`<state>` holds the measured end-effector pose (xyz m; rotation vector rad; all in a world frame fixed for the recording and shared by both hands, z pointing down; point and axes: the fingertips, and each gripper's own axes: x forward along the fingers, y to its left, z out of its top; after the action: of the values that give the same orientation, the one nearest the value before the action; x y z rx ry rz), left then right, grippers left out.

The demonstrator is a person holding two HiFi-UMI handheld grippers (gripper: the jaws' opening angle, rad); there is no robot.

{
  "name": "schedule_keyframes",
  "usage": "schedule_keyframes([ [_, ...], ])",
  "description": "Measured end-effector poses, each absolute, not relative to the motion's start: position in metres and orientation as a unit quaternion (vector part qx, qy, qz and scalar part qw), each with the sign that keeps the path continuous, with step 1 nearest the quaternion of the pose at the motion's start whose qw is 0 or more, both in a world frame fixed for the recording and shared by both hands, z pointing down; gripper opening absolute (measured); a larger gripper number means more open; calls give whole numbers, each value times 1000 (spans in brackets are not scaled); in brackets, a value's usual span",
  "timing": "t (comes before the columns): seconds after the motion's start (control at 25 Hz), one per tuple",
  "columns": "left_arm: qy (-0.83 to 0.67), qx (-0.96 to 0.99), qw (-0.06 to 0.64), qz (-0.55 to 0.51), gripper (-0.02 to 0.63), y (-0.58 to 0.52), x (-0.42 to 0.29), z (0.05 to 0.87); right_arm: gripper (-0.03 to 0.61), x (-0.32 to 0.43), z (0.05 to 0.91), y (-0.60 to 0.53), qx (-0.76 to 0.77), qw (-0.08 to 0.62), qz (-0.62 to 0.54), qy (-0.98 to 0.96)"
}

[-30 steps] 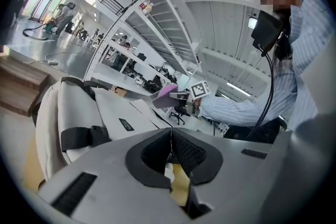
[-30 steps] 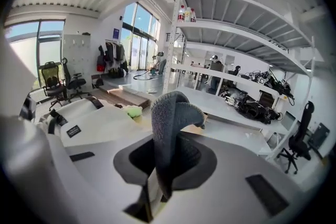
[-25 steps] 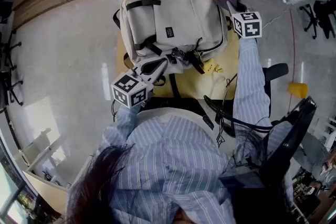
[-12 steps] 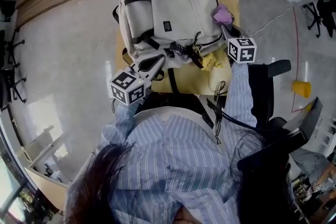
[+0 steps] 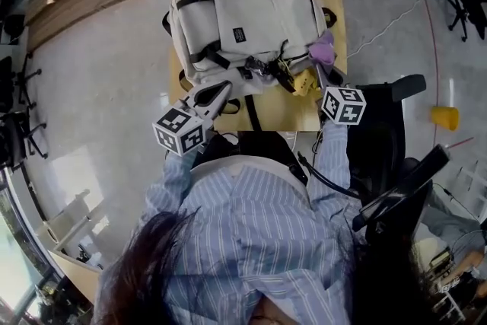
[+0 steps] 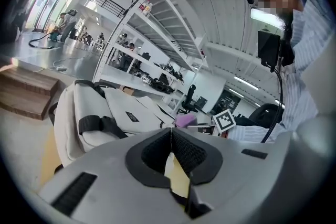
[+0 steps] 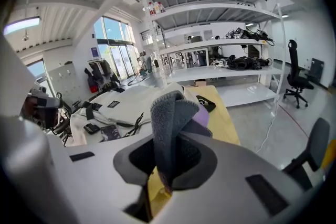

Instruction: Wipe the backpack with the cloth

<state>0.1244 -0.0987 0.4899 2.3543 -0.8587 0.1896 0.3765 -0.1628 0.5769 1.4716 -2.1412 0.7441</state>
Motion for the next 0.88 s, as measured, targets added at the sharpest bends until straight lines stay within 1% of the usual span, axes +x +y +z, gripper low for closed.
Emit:
schedule_keyframes([
  [0.2, -298, 904, 299, 74, 6, -105, 116, 487, 41, 366, 586, -129, 539, 229, 285, -758],
  [0.36, -264, 914, 296, 81, 6, -100, 100, 487, 41, 357, 576, -115, 574, 229, 275, -736],
  [0.56, -230, 924, 296, 79, 6, -96, 58, 488, 41, 334, 543, -103, 648, 160, 269, -695],
  [0.76, -192, 934, 291, 79, 6, -89, 7, 489, 41, 271, 503, -91, 667, 116, 244, -694],
  [0.88, -161, 938, 298, 78, 6, -78, -20, 493, 41, 223, 485, -70, 672, 101, 237, -694],
])
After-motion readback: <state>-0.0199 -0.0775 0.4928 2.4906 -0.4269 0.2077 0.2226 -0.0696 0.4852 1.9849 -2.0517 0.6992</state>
